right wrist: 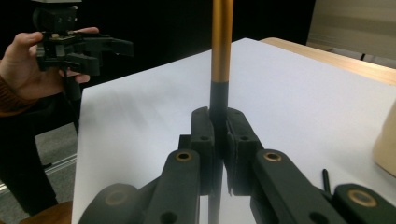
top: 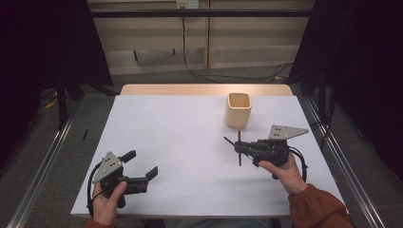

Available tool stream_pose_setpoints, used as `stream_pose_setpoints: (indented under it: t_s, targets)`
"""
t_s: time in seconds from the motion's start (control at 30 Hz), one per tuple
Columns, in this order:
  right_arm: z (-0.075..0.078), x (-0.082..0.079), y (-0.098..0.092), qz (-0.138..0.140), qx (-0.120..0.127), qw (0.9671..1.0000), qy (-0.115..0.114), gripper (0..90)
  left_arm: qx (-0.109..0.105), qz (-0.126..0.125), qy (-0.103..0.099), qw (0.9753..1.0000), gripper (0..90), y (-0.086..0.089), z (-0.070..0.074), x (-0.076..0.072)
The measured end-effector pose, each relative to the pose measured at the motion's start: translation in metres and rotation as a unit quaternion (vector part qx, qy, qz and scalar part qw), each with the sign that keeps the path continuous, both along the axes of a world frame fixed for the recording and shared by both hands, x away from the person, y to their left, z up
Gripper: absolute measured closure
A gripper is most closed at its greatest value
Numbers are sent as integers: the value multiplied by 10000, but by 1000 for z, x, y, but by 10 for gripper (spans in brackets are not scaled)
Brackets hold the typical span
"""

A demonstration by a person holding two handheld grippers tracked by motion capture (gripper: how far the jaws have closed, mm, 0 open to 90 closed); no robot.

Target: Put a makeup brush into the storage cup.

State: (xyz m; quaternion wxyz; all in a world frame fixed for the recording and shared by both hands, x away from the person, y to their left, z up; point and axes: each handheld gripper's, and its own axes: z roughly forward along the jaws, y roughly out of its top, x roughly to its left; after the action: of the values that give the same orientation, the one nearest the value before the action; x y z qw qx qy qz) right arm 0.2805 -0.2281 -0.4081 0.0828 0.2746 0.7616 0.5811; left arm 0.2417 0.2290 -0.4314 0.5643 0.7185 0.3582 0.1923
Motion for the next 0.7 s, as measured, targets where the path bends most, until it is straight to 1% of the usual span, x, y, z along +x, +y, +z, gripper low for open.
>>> stream_pose_setpoints:
  t_s: [0.03, 0.07, 0.1, 0.2, 0.23, 0.3, 0.33, 0.43, 0.47, 0.53, 0.57, 0.6, 0.67, 0.7]
  targets:
    - [0, 0, 0, -16, -4, 10000, 3, 835, -50, 10, 16, 10000, 17, 2, -1, 1]
    - [0, 1, -1, -35, 20, 10000, 9, 835, -26, 50, -1, 10000, 17, 3, -2, 1]
    - [1, 1, -1, -47, 24, 10000, 1, 835, -40, 107, 26, 9999, 19, 4, -3, 0]
    - [1, 3, -4, -114, 10, 9999, 13, 835, -112, 120, 65, 9998, 19, 6, -6, 0]
    - [1, 4, -5, -134, 7, 9999, 11, 835, -157, 93, 80, 9998, 20, 6, -6, 0]
    - [2, 6, -6, -186, 29, 9998, 4, 835, -124, 60, 65, 9999, 16, 6, -5, -1]
    - [3, 7, -8, -209, 25, 9998, -15, 835, -98, 13, 23, 9999, 17, 6, -4, -1]
    - [6, 10, -12, -290, 81, 9995, -71, 835, -146, 4, -60, 9999, 14, 9, -3, -3]
    - [7, 10, -13, -319, 68, 9994, -80, 835, -181, 43, -55, 9998, 14, 9, -3, -3]
    - [8, 13, -15, -387, 75, 9992, -115, 835, -175, 88, -44, 9998, 15, 10, -3, -3]
    - [10, 15, -17, -416, 113, 9990, -121, 835, -159, 73, -39, 9998, 15, 10, -3, -3]
    - [11, 17, -18, -445, 159, 9988, -129, 835, -206, 60, -26, 9998, 15, 9, -4, -4]
    - [14, 21, -19, -484, 168, 9986, -162, 835, -247, 57, -20, 9997, 15, 9, -4, -4]
    - [16, 23, -19, -500, 197, 9984, -184, 835, -225, 33, -19, 9997, 15, 9, -4, -4]
